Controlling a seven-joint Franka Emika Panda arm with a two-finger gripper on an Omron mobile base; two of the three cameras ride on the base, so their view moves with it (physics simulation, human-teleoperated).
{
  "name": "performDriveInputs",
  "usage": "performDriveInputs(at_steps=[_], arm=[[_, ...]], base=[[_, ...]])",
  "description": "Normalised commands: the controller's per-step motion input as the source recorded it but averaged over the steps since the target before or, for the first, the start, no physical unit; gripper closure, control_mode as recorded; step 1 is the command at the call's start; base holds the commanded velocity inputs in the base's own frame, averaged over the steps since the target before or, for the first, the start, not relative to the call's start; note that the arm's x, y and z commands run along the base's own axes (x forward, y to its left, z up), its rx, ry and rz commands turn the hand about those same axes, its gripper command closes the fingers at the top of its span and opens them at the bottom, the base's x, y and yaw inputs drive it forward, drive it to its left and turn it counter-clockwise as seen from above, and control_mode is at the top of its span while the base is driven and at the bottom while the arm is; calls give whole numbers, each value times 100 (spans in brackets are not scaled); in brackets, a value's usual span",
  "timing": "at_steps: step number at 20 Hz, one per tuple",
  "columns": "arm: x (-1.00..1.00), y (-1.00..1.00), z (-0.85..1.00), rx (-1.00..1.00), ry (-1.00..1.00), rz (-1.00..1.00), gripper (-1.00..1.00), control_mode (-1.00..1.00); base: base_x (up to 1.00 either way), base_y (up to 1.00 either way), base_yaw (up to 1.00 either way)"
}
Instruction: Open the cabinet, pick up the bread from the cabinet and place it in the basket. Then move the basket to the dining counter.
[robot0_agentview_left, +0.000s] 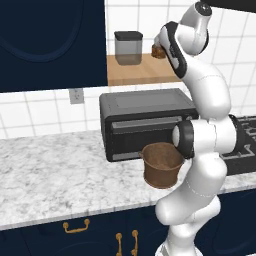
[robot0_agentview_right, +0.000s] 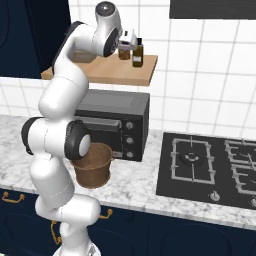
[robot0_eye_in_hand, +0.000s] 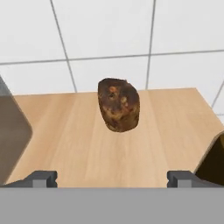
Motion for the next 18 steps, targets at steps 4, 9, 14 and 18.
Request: performDriveInputs(at_steps=[4, 9, 14, 18], arm=[[30, 0, -21, 0, 0, 0, -100, -100], [40, 0, -6, 0, 0, 0, -100, -100], [26, 3, -4, 0, 0, 0, -100, -100], [21, 17, 0, -1, 0, 0, -100, -100]], base=[[0, 0, 0], [0, 0, 0], [0, 0, 0], [0, 0, 0]])
